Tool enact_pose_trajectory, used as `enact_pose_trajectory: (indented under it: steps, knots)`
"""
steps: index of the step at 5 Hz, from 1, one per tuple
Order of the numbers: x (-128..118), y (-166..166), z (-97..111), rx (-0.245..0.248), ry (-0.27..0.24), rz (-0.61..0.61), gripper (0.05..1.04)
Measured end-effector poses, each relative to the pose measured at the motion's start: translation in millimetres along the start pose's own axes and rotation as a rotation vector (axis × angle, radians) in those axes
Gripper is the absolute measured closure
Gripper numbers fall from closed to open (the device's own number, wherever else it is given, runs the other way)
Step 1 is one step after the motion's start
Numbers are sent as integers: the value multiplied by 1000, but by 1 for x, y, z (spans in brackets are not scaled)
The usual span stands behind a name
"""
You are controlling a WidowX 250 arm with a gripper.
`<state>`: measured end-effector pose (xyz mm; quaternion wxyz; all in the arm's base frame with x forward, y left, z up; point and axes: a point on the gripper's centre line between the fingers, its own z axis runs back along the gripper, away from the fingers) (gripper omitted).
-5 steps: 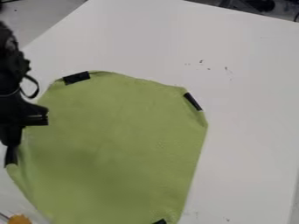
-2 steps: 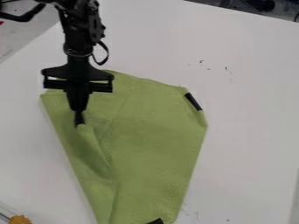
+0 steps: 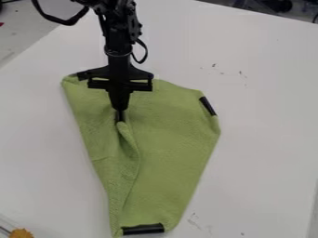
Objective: To tp right
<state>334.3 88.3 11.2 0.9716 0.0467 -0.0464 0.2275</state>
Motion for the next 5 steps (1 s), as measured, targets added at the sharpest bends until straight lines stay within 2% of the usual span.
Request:
enact_pose_trajectory:
  steps: [1, 2, 3, 4, 5]
  knots:
    - [6, -9, 2, -33, -9, 28, 857]
    - [11, -29, 6, -86, -10, 45, 598]
    - [9, -44, 12, -85, 2, 87, 291]
    - [5, -48, 20, -20, -4, 70, 84]
    - [9, -48, 23, -7, -45, 40, 81]
